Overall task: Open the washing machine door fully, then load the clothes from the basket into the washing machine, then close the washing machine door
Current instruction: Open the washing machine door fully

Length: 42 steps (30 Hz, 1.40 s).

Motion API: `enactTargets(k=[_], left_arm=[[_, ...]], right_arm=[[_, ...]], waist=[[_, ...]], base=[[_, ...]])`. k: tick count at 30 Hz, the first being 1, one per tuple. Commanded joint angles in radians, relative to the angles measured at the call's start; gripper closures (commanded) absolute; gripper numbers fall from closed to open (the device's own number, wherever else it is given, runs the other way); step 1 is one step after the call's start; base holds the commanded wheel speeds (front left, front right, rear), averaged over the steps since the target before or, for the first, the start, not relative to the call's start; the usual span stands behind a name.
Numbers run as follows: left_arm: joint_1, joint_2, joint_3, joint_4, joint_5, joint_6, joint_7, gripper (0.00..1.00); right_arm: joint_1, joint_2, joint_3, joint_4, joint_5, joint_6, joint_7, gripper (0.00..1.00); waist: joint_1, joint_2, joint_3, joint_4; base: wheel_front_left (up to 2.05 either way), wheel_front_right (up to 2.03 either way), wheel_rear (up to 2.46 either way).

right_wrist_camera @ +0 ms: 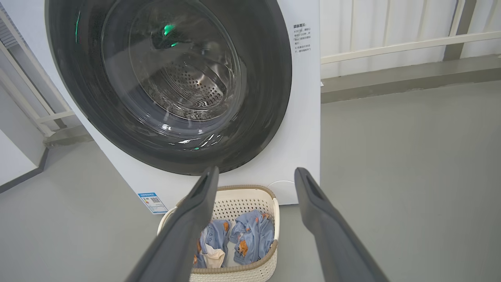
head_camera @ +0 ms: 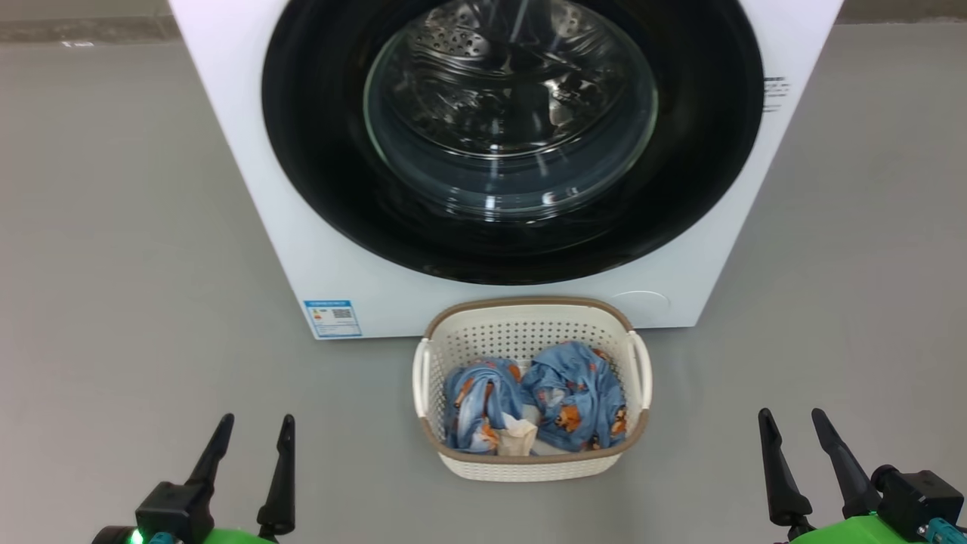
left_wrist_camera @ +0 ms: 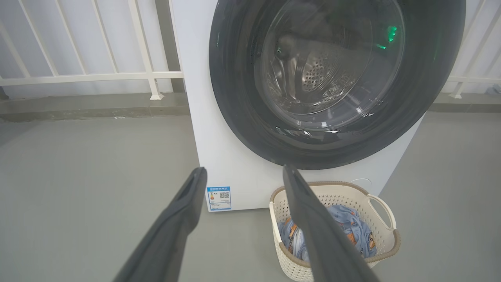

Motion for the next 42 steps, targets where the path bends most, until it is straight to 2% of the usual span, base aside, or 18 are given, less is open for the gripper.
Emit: enactTargets(k=[1,20,26,42], left_arm=[[-0.040,0.013,0.031,-0.020,0.009,-0.003,-0.011,0.00],[-0.065,0.014,0.035,-0.034,0.002,-0.003,-0.011,0.00],[-0.070,0.007,0.042,-0.046,-0.041,-0.003,-0.011,0.00],[-0.059,0.005,0.016,-0.036,-0.057,-0.003,-0.011,0.00]], right_arm=[[-0.015,-0.011,0.023,-0.027,0.000,0.001,-0.012,0.00],[-0.037,-0.008,0.017,-0.036,0.002,0.001,-0.012,0.00],[-0.042,-0.008,0.011,-0.037,0.000,0.001,-0.012,0.00],[-0.049,-0.007,0.017,-0.027,0.002,0.001,-0.012,0.00]], waist=[[0.0000,0.0000,0.002,-0.001],[0.0000,0.0000,0.043,-0.018],[0.0000,0.0000,0.050,-0.020],[0.0000,0.0000,0.039,-0.019]], base=[[1.02,1.02,-2.05],[1.22,1.22,-2.44],[1.05,1.05,-2.10],[0.30,0.30,-0.60]])
